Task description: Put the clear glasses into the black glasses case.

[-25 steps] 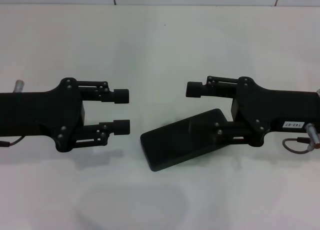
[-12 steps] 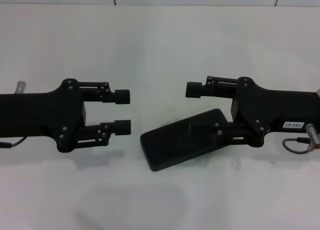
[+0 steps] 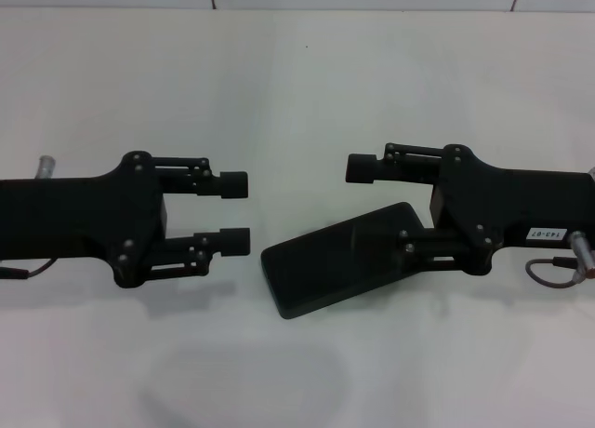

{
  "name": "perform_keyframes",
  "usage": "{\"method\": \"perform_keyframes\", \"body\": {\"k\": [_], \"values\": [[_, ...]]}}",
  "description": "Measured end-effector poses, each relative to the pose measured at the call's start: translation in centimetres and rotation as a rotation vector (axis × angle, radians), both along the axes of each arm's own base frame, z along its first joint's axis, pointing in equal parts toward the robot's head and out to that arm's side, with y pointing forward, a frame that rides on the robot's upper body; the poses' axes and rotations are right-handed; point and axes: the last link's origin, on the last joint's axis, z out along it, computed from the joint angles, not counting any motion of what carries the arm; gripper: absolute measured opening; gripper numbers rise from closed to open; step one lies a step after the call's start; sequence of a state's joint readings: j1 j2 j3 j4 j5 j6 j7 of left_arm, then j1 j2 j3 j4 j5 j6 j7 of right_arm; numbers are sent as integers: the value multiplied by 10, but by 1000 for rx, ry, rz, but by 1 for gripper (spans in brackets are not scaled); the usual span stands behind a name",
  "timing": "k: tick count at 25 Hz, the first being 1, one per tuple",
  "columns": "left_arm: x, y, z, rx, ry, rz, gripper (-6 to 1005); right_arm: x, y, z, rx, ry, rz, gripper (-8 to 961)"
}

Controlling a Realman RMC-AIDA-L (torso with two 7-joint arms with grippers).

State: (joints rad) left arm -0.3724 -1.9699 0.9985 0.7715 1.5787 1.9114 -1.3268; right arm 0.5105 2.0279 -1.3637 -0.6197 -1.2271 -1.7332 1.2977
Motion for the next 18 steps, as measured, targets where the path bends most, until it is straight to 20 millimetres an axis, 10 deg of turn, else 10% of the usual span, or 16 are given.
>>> {"method": "perform_keyframes", "body": {"k": [18], "values": [[-1,0,-4,-2,0,-6,558,-2,1,0,2,2,13,719]]}}
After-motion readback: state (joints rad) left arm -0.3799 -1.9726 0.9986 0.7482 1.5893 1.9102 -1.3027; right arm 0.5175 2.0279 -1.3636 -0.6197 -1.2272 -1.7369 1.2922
